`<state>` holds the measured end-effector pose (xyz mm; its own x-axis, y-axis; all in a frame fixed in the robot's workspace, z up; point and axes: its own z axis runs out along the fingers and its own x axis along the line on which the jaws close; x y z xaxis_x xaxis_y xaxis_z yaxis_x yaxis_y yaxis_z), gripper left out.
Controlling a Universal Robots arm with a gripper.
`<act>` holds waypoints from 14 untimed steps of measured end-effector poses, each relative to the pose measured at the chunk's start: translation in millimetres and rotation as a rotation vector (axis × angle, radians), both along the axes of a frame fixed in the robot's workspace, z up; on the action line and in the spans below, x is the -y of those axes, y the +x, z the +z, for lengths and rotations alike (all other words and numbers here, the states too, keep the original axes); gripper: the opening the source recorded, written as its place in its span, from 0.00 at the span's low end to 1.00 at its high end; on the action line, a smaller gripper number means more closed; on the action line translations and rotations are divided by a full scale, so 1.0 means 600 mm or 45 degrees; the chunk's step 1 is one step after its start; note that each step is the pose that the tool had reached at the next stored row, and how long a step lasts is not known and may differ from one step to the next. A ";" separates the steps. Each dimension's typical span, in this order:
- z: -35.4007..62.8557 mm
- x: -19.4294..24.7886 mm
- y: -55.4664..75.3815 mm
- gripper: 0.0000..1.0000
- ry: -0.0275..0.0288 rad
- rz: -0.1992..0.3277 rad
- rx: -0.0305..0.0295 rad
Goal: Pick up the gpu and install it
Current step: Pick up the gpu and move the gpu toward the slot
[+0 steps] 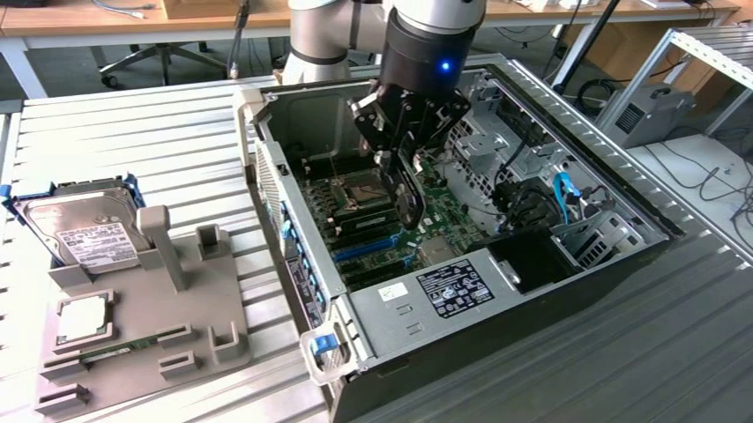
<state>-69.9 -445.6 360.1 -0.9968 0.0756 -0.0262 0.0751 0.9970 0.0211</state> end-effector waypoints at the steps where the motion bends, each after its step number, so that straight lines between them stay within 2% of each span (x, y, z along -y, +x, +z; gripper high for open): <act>1: -0.001 -0.0002 0.001 0.26 -0.0001 0.000 0.0000; 14: -0.010 -0.0016 0.010 0.26 -0.0001 0.000 -0.0001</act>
<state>-63.9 -444.6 353.9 -0.9968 0.0756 -0.0262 0.0751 0.9970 0.0210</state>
